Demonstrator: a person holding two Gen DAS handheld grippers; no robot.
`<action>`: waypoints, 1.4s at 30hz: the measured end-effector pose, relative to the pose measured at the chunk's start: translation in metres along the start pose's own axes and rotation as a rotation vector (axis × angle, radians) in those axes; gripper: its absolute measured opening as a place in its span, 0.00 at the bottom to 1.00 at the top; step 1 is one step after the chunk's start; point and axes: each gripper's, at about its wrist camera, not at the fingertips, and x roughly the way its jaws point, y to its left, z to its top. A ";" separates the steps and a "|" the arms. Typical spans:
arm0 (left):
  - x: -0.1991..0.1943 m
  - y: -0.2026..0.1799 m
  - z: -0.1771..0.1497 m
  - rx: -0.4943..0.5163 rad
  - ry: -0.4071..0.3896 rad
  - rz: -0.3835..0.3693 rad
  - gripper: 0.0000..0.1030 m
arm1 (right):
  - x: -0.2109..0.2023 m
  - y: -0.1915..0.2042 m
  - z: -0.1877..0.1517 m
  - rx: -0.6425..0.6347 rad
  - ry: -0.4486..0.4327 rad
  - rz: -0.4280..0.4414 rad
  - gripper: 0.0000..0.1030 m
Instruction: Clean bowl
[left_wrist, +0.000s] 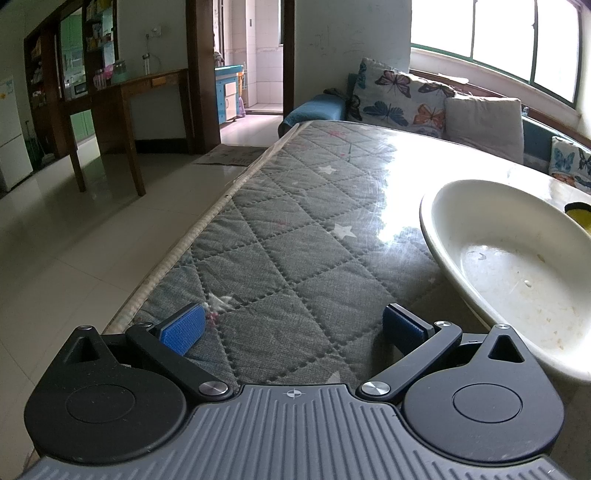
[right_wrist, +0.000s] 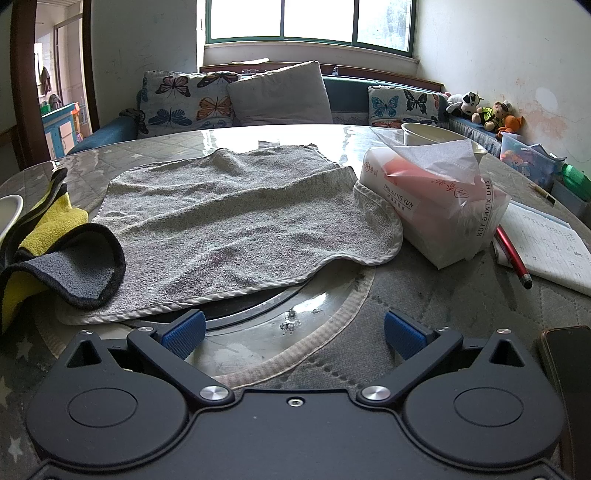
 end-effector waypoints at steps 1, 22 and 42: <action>0.000 0.001 0.000 0.000 0.000 0.000 1.00 | 0.000 0.000 0.000 0.000 0.000 0.000 1.00; 0.000 -0.004 0.001 0.002 0.000 0.002 1.00 | 0.001 0.001 0.000 0.001 0.000 0.000 1.00; -0.002 -0.005 0.001 0.001 0.000 0.001 1.00 | -0.001 -0.003 0.000 -0.001 0.000 0.000 1.00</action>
